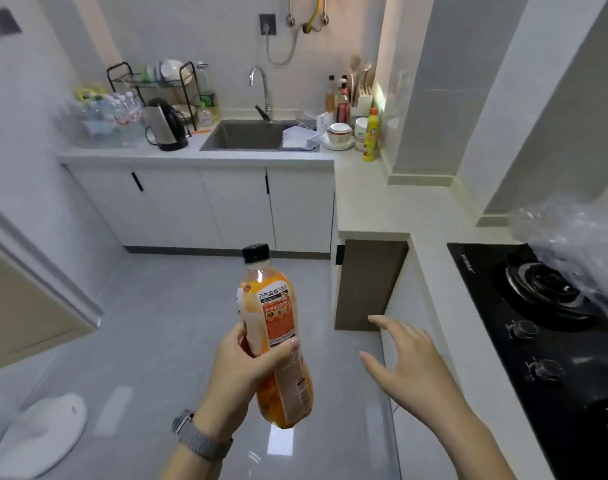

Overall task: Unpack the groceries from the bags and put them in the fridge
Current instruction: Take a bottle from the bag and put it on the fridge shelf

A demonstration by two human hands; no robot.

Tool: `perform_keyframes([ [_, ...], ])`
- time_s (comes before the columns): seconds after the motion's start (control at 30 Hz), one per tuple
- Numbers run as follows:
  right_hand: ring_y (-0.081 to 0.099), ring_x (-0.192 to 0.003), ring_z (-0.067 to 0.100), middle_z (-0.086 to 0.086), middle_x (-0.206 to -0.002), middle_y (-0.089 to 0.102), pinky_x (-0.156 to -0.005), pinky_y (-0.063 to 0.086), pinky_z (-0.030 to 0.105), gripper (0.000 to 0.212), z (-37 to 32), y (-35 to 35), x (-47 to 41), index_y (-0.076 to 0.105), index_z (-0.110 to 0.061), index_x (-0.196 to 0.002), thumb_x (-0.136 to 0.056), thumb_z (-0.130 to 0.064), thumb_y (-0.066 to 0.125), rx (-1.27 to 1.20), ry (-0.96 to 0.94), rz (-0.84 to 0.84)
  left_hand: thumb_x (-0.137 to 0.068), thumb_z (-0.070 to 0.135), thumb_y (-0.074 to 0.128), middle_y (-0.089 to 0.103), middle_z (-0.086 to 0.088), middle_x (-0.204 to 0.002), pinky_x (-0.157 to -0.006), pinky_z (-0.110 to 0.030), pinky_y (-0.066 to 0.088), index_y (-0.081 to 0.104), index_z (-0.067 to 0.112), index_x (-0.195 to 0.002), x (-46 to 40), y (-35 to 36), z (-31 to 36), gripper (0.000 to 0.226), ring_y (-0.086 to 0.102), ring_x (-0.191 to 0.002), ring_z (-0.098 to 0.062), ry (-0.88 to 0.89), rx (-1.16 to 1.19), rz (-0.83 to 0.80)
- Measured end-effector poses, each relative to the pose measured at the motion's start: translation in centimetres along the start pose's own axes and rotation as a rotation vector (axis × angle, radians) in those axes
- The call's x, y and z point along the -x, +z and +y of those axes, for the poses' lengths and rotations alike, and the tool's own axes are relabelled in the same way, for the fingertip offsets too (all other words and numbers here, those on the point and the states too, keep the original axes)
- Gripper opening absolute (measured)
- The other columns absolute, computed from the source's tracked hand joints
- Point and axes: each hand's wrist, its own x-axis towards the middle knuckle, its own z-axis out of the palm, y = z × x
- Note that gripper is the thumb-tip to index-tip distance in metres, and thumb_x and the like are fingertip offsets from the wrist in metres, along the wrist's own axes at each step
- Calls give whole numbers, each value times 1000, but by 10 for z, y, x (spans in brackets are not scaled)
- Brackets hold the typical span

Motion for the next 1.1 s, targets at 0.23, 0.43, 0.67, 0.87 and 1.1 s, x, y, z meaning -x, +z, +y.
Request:
perform_keyframes([
  [0.23, 40, -124, 6, -16, -131, 52, -97, 37, 20, 52, -73, 45, -47, 43, -35, -136, -88, -48, 57, 56, -293, -169, -59, 39, 87, 71, 5, -99, -70, -22, 58, 59, 26, -109, 20, -71, 3, 59, 69, -94, -18, 22, -3, 237],
  [0.43, 39, -129, 8, -14, -134, 50, -101, 41, 27, 53, -145, 71, -89, 41, -35, -138, -89, -49, 55, 97, -585, -314, -62, 30, 79, 69, 8, -99, -65, -18, 55, 57, 30, -104, 45, -112, 18, 47, 68, -92, -14, 53, 78, 545],
  [0.67, 31, -136, 10, -14, -146, 40, -105, 35, 26, 62, -220, 116, -107, 28, -35, -146, -91, -50, 53, 125, -912, -524, -50, 39, 82, 74, -1, -95, -80, -41, 58, 63, 20, -109, 86, -160, 23, 64, 70, -93, -25, 97, 248, 888],
  [0.87, 42, -131, 11, -11, -144, 44, -101, 43, 31, 57, -273, 149, -101, 32, -34, -143, -91, -48, 52, 127, -1100, -643, -56, 22, 81, 76, -1, -89, -67, -28, 58, 67, 18, -98, 128, -180, 23, 44, 72, -84, -19, 149, 244, 1160],
  [1.1, 44, -129, 14, -6, -138, 51, -98, 42, 29, 62, -352, 195, -53, 29, -30, -145, -91, -42, 56, 19, -1316, -740, -42, 38, 83, 76, 1, -90, -65, -26, 58, 65, 18, -101, 199, -212, 27, 65, 72, -85, -18, 178, 219, 1415],
])
